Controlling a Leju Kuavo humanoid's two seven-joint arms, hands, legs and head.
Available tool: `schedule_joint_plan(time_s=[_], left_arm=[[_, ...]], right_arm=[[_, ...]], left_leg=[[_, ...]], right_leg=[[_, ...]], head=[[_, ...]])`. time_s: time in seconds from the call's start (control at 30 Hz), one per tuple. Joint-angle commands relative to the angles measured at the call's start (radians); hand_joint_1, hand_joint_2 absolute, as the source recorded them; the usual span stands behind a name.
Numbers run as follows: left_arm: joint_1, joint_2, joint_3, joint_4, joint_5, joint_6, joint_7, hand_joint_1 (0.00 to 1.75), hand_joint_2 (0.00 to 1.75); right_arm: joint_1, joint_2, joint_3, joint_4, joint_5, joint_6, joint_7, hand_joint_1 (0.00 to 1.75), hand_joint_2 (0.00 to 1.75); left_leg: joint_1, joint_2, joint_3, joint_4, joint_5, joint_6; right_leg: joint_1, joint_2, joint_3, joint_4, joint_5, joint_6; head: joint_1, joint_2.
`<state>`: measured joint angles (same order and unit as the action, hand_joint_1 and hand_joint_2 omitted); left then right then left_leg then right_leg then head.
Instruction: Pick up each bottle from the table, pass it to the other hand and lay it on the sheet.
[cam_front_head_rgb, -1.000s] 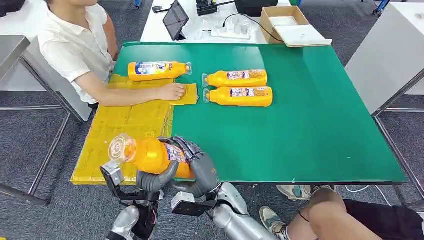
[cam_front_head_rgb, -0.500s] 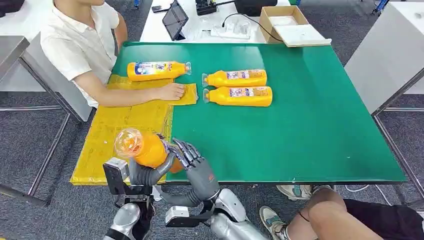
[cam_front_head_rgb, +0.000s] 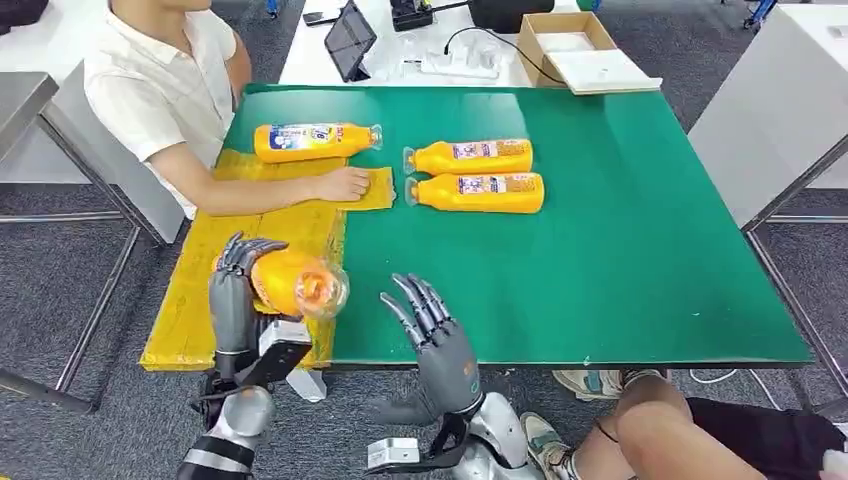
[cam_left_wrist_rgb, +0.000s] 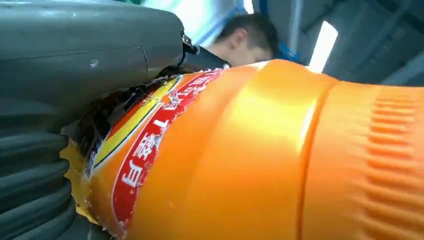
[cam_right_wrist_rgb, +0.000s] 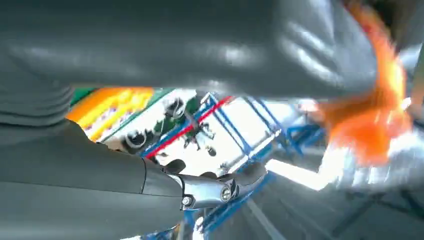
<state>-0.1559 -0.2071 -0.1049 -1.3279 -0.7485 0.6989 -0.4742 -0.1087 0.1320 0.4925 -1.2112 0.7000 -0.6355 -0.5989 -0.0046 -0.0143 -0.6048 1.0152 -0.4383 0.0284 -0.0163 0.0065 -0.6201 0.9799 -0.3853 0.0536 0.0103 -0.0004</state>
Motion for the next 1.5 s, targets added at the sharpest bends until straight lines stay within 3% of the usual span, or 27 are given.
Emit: schedule_joint_plan(time_s=[0.03,0.1,0.17,0.33,0.47,0.83,1.3,1.33,1.37,1.4,1.5], left_arm=[[-0.072,-0.015,0.100,0.123,-0.130,-0.001,0.074,1.75,1.75],[-0.141,0.002,0.121,0.258,-0.268,-0.001,0.116,1.75,1.75],[-0.247,0.045,0.056,0.454,-0.362,-0.005,0.204,1.75,1.75],[-0.465,0.104,-0.092,0.745,-0.415,-0.215,0.367,1.75,1.75],[-0.538,0.110,-0.117,0.859,-0.402,-0.373,0.427,1.75,1.75],[-0.608,0.096,-0.123,1.007,-0.405,-0.481,0.514,1.75,1.75],[-0.610,0.084,-0.122,0.996,-0.391,-0.508,0.490,1.75,1.75],[-0.611,0.078,-0.119,0.995,-0.381,-0.525,0.475,1.61,1.75],[-0.612,0.073,-0.118,0.993,-0.369,-0.549,0.458,0.38,1.75],[-0.611,0.069,-0.131,0.989,-0.372,-0.568,0.440,0.03,1.75],[-0.602,0.063,-0.203,0.977,-0.413,-0.591,0.440,0.00,1.75]], right_arm=[[0.046,0.003,-0.098,-0.077,-0.008,-0.063,-0.002,0.00,0.00],[0.062,0.001,-0.109,-0.096,-0.033,-0.063,-0.034,0.00,0.00],[0.055,-0.019,-0.080,-0.105,-0.052,-0.061,-0.016,0.00,0.00],[0.039,-0.017,-0.059,-0.116,-0.131,0.001,-0.025,0.00,0.00],[0.033,-0.009,-0.048,-0.107,-0.138,0.030,-0.021,0.00,0.00],[0.001,-0.003,-0.035,-0.033,-0.164,0.048,-0.043,0.00,0.00],[0.001,-0.003,-0.043,-0.017,-0.169,0.057,-0.038,0.00,0.00],[-0.001,-0.002,-0.047,-0.008,-0.171,0.061,-0.037,0.00,0.00],[-0.003,0.000,-0.052,0.001,-0.173,0.065,-0.037,0.00,0.00],[-0.003,0.001,-0.056,0.010,-0.175,0.067,-0.038,0.00,0.00],[-0.006,0.006,-0.075,0.038,-0.179,0.064,-0.048,0.00,0.00]], left_leg=[[0.001,-0.002,0.003,0.000,-0.001,-0.002],[0.001,-0.001,0.005,-0.002,-0.001,-0.002],[0.000,-0.003,0.003,-0.001,0.000,-0.001],[0.001,-0.006,0.004,-0.001,0.001,-0.002],[0.001,-0.005,0.003,0.000,0.001,-0.003],[0.001,0.003,0.004,-0.001,0.001,-0.003],[0.001,0.003,0.004,-0.001,0.003,-0.004],[0.001,0.003,0.005,-0.001,0.002,-0.005],[0.001,0.002,0.004,-0.001,0.003,-0.004],[0.001,0.002,0.004,-0.001,0.003,-0.004],[0.001,0.002,0.004,-0.001,0.003,-0.004]], right_leg=[[0.001,-0.003,0.003,0.000,-0.002,-0.002],[0.001,-0.002,0.005,-0.001,-0.002,-0.002],[0.000,-0.004,0.003,-0.001,-0.001,-0.001],[0.001,-0.007,0.005,0.000,-0.001,-0.003],[0.002,-0.007,0.004,0.001,0.000,-0.005],[0.001,0.002,0.003,0.001,0.002,-0.004],[0.001,0.002,0.002,0.003,0.002,-0.004],[0.001,0.002,0.003,0.003,0.002,-0.005],[0.001,0.001,0.002,0.003,0.002,-0.004],[0.001,0.001,0.002,0.003,0.002,-0.004],[0.001,0.000,0.002,0.002,0.002,-0.004]], head=[[0.000,0.000],[0.000,0.000],[0.000,0.000],[0.000,0.000],[0.001,0.000],[0.000,0.000],[0.000,0.000],[0.000,0.000],[0.000,0.000],[0.000,0.000],[0.000,0.000]])
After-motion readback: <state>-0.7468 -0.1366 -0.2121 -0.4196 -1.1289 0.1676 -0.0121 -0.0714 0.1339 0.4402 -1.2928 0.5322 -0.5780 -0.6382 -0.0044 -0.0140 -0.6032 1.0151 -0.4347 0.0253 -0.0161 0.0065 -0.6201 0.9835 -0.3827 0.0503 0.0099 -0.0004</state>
